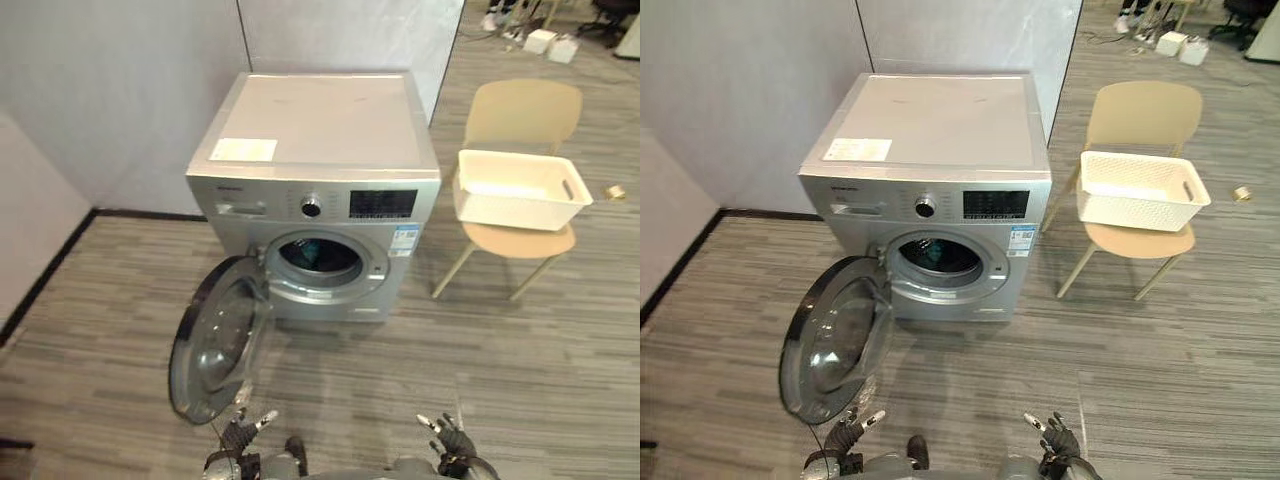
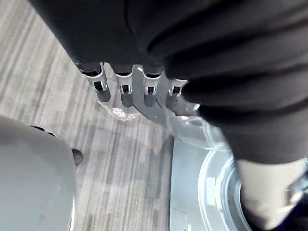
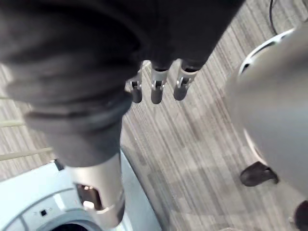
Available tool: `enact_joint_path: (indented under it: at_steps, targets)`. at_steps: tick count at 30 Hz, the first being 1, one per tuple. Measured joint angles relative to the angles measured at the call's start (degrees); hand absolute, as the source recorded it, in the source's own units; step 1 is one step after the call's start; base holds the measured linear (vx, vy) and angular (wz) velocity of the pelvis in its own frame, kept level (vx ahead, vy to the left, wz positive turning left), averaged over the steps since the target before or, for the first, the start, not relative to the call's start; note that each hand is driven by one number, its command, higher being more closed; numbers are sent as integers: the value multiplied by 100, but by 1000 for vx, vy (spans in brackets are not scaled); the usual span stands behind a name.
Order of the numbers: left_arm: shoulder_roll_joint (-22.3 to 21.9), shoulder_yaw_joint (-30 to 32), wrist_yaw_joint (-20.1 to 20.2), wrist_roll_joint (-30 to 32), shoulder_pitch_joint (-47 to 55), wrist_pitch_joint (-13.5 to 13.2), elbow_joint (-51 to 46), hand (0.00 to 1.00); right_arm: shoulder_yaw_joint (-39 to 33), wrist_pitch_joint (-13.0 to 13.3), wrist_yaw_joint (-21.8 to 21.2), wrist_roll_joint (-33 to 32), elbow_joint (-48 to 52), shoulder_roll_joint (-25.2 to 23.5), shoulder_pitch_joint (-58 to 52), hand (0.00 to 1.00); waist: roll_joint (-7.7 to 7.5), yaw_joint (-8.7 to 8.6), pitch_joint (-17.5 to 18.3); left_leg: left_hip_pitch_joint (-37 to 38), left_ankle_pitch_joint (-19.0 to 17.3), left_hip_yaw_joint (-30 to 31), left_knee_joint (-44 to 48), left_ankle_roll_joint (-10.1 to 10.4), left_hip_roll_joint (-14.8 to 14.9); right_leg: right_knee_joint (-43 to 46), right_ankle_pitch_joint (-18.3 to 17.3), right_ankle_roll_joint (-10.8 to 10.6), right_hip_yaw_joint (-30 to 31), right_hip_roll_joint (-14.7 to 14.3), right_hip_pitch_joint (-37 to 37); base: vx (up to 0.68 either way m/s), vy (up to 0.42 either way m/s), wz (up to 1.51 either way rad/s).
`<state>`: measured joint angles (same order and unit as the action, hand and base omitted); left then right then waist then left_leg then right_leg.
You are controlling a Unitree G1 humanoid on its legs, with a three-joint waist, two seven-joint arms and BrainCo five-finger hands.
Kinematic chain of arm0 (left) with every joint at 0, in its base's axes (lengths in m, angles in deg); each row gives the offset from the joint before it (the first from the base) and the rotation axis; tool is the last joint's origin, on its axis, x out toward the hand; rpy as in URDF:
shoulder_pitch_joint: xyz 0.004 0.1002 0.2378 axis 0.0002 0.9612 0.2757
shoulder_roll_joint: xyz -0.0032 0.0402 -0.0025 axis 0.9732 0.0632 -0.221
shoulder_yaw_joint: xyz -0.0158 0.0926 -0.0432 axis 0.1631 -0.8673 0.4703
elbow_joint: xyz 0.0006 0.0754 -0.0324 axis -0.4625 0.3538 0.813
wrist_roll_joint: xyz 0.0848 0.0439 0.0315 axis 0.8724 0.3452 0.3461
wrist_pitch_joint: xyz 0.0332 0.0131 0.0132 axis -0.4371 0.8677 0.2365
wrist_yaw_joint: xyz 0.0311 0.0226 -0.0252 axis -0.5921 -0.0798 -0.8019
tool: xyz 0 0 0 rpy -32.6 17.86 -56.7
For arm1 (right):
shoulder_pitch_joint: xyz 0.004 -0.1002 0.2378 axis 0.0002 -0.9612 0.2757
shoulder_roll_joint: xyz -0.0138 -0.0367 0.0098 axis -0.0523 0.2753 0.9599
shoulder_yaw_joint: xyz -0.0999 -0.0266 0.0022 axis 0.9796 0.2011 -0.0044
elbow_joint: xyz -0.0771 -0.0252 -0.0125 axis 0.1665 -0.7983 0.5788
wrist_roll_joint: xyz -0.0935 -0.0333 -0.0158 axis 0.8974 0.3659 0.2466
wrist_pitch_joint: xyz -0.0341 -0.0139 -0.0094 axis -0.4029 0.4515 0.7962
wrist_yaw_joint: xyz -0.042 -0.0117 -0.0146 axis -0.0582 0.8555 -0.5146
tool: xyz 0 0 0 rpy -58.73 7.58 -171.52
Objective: Pick up the laundry basket with both hands and put the clothes into the washing machine.
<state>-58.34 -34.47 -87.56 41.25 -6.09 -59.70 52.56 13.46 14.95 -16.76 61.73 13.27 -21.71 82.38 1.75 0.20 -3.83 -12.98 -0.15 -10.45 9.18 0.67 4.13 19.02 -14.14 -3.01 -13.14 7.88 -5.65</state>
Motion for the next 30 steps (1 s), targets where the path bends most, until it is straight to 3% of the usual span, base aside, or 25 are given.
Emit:
enact_joint_path:
  at_steps: [2,6,7,10,11,12,13,14,15,19,20,24,27,30]
  targets:
    - [-131,-1,-3,-101,67,-2,-80,0,22,-14,12,5,-63,90,11,0,158,96,7,-38,101,209,-251,142,7,-395,265,54,-116,-141,46,-231,1,27]
    - [-193,-24,-26,-431,178,3,-407,0,99,6,33,27,-57,137,75,0,318,72,-108,-42,406,471,-764,392,108,-890,627,179,-724,-365,349,-135,-31,68]
    - [-225,-22,-24,-528,255,-1,-745,0,76,6,53,126,-58,75,92,0,173,102,-194,-136,299,36,-779,389,196,-1093,815,331,-984,-292,349,-153,14,83]
    - [-236,19,-13,-648,312,8,-1209,0,-33,7,130,176,-42,28,203,0,0,95,-381,-264,241,-288,132,221,215,-974,855,396,-1202,70,347,-105,93,57]
    - [-248,92,-22,-679,440,10,-1538,0,-42,8,130,183,-33,73,196,0,-96,100,-423,-195,150,-216,607,143,201,-924,868,373,-1225,272,352,-89,154,36]
    - [-321,282,-37,-780,607,12,-1991,0,-44,7,131,224,-31,155,180,0,-44,109,-415,-88,118,-7,894,124,345,-938,920,289,-1235,318,351,-74,194,22]
    - [-358,396,-50,-870,673,10,-2242,0,-45,5,128,251,-30,198,178,0,45,128,-403,33,-19,118,899,212,430,-949,947,245,-1233,303,346,-54,270,6]
    - [-427,639,-114,-935,697,9,-2660,0,-51,4,127,329,-11,260,182,0,254,162,-378,191,-235,378,716,366,465,-965,1003,150,-1229,267,333,-40,301,3]
    - [-371,1021,-223,-1114,652,-24,-3328,0,-58,-25,116,453,-23,240,162,0,312,197,-367,240,-449,427,504,214,399,-1106,1131,-10,-1206,230,354,-57,321,10]
    - [-220,1786,-531,-1355,509,-115,-4622,0,-66,-101,6,595,-35,57,7,0,142,186,-228,399,-292,492,-96,217,8,-1499,1334,-150,-1189,405,454,-59,170,21]
    - [-158,2051,-642,-1488,437,-224,-4853,0,-61,-101,-1,632,-34,88,-84,0,174,155,-131,507,-171,520,-374,187,-126,-1587,1369,-148,-1139,460,462,-15,133,24]
    - [172,2827,-1036,-1664,234,-432,-4945,0,19,-115,-34,669,-16,172,-146,0,279,74,24,984,80,268,-1023,159,-266,-1837,1489,-231,-739,485,586,22,62,-14]
    - [691,2946,-1186,-1433,-108,-441,-4456,0,248,-126,-107,671,200,200,-93,0,304,78,24,956,152,102,-1097,141,-210,-2054,1723,-247,-563,388,506,37,-13,-36]
    - [1487,2904,-1203,-957,-1290,-91,-2849,0,671,-157,-236,675,427,309,366,0,231,39,-238,627,242,-132,-996,125,-85,-2096,1923,-139,-280,263,106,-41,-45,-50]
